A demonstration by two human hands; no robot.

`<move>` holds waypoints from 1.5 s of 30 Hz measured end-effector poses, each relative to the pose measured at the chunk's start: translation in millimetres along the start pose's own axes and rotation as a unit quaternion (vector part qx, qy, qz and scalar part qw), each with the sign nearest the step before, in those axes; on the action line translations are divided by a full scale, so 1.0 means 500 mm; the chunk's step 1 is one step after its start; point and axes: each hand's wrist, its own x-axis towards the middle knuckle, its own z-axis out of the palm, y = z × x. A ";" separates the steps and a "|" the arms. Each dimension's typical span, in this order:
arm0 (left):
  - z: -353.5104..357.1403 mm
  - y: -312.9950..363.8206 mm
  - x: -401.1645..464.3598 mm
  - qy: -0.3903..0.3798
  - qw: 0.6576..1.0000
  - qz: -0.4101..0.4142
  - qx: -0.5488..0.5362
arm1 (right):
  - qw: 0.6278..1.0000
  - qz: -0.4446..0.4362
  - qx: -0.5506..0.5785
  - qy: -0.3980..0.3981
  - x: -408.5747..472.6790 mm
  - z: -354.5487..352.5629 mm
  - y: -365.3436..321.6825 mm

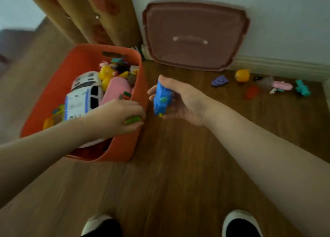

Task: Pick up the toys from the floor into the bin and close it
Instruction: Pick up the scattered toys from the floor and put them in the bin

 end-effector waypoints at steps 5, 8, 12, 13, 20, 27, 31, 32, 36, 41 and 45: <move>0.024 -0.121 -0.192 0.076 0.995 -0.059 -0.019 | 0.992 -0.055 -0.115 -0.009 0.108 0.192 -0.016; 0.058 -0.141 -0.234 0.053 0.997 -0.042 -0.023 | 0.911 -0.127 -0.391 -0.031 0.140 0.238 0.011; 0.066 -0.155 -0.235 -0.006 0.999 0.040 0.030 | 0.723 -0.128 -0.672 -0.097 0.164 0.257 0.055; 0.067 -0.159 -0.233 -0.010 0.997 0.065 0.045 | 0.675 -0.131 -0.718 -0.102 0.170 0.255 0.063; 0.082 -0.166 -0.224 -0.054 0.975 0.135 0.167 | 0.568 0.005 -0.803 -0.179 0.166 0.266 0.059; 0.038 -0.144 -0.205 -0.165 0.963 0.117 0.176 | 0.537 0.153 -0.799 -0.222 0.203 0.330 0.037; -0.017 -0.151 -0.172 -0.009 0.989 0.132 0.061 | 0.772 -0.003 -0.630 -0.086 0.187 0.257 -0.027; -0.025 -0.150 -0.153 0.022 0.989 0.139 0.054 | 0.797 -0.045 -0.602 -0.031 0.181 0.229 -0.042; -0.031 -0.101 -0.023 0.040 0.987 0.153 0.040 | 0.793 -0.131 -0.576 0.146 0.150 0.066 -0.050; 0.007 -0.008 0.205 -0.013 0.992 0.108 0.060 | 0.765 -0.022 -0.596 0.244 0.108 -0.186 0.030; 0.054 0.037 0.397 -0.079 0.994 0.031 0.069 | 0.729 0.137 -0.624 0.245 0.070 -0.396 0.078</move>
